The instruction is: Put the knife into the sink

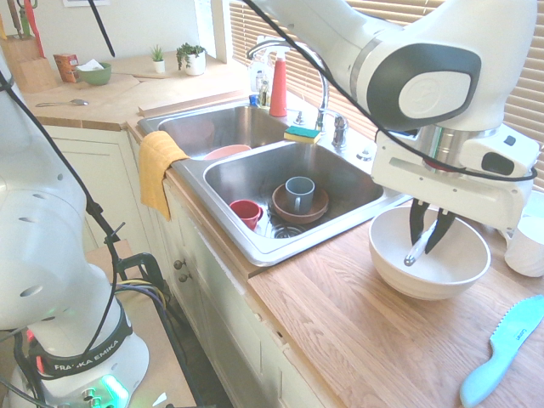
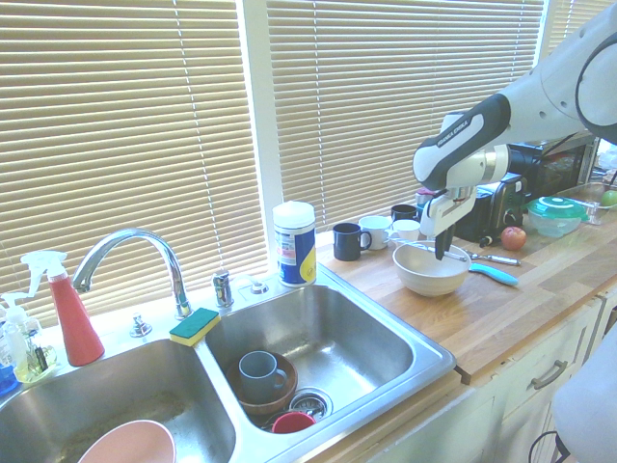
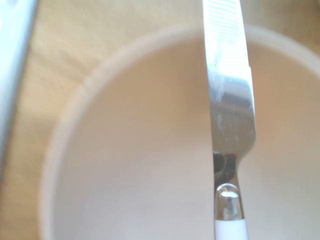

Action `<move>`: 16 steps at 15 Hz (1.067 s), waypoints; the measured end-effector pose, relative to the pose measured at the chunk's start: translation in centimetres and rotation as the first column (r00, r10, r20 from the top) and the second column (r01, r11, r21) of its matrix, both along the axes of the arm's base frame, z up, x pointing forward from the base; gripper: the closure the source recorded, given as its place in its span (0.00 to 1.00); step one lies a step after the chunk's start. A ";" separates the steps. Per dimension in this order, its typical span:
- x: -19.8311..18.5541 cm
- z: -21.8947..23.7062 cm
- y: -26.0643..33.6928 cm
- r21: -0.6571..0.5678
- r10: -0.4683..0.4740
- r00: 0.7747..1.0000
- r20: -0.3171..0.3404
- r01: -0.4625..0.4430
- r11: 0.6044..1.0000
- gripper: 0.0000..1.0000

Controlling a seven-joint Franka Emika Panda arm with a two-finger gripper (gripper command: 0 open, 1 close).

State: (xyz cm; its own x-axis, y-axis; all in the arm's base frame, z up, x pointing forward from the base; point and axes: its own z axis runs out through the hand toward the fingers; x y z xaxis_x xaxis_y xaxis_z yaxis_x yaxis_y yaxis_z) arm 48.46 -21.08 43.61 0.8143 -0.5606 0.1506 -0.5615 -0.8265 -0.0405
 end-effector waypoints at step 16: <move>0.5 -18.3 34.5 0.060 -0.259 0.965 0.029 0.257 0.965 1.00</move>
State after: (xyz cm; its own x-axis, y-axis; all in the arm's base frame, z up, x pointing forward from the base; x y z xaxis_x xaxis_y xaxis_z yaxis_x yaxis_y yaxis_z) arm 48.99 13.43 25.30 0.6354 -0.7593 0.1402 -0.7528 -0.6496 -0.1062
